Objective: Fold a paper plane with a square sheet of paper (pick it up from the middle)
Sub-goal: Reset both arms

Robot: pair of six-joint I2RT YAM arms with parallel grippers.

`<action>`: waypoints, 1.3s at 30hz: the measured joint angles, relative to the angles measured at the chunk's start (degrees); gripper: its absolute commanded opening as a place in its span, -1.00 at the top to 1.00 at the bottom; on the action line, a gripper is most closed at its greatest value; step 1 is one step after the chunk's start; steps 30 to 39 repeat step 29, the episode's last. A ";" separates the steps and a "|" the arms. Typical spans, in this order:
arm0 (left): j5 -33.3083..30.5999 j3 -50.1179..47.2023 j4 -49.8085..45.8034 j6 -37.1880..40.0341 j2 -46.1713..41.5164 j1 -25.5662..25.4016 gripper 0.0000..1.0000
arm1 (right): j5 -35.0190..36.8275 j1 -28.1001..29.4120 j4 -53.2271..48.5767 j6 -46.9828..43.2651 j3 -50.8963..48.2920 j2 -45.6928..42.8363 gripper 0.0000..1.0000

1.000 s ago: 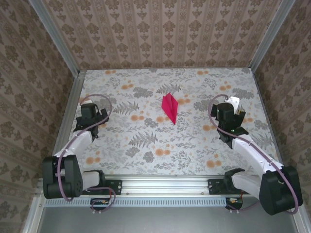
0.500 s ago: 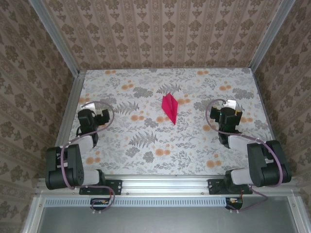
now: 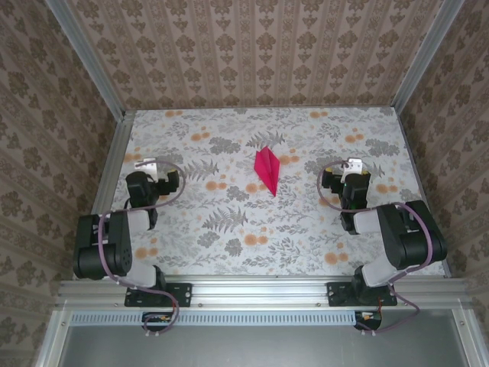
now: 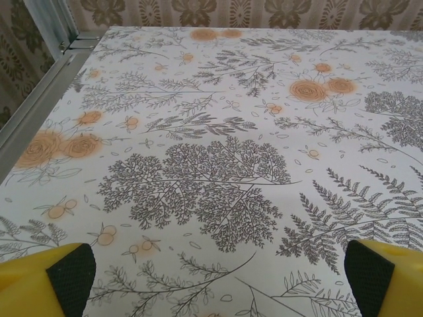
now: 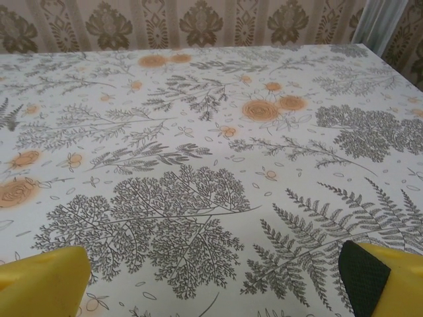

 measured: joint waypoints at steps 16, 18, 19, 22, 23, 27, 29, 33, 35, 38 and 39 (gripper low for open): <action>-4.92 -0.07 0.35 2.21 1.62 -3.32 -1.00 | 0.52 0.00 0.79 0.04 0.00 0.00 -1.00; -4.94 -0.07 0.35 2.27 1.62 -3.32 -1.00 | 0.52 0.00 0.79 0.04 0.00 0.00 -1.00; -5.09 -0.07 0.35 2.36 1.62 -3.32 -1.00 | 0.52 0.00 0.79 0.04 0.00 0.00 -1.00; -5.27 -0.07 0.35 2.40 1.62 -3.32 -1.00 | 0.52 0.00 0.79 0.04 0.00 0.00 -1.00; -5.29 -0.07 0.35 2.40 1.62 -3.32 -1.00 | 0.52 0.00 0.79 0.04 0.00 0.00 -1.00; -5.29 0.04 0.20 2.43 1.62 -3.32 -1.00 | 0.55 0.00 0.79 0.04 0.00 0.00 -1.00; -5.29 0.04 0.15 2.43 1.64 -3.32 -1.00 | 0.55 0.00 0.79 0.04 0.00 0.00 -1.00; -5.29 0.04 0.15 2.43 1.64 -3.32 -1.00 | 0.55 0.00 0.79 0.04 0.00 0.00 -1.00; -5.29 0.04 0.15 2.43 1.64 -3.32 -1.00 | 0.55 0.00 0.79 0.04 0.00 0.00 -1.00; -5.29 0.04 0.15 2.43 1.64 -3.32 -1.00 | 0.55 0.00 0.79 0.04 0.00 0.00 -1.00; -5.29 0.04 0.15 2.43 1.64 -3.32 -1.00 | 0.55 0.00 0.79 0.04 0.00 0.00 -1.00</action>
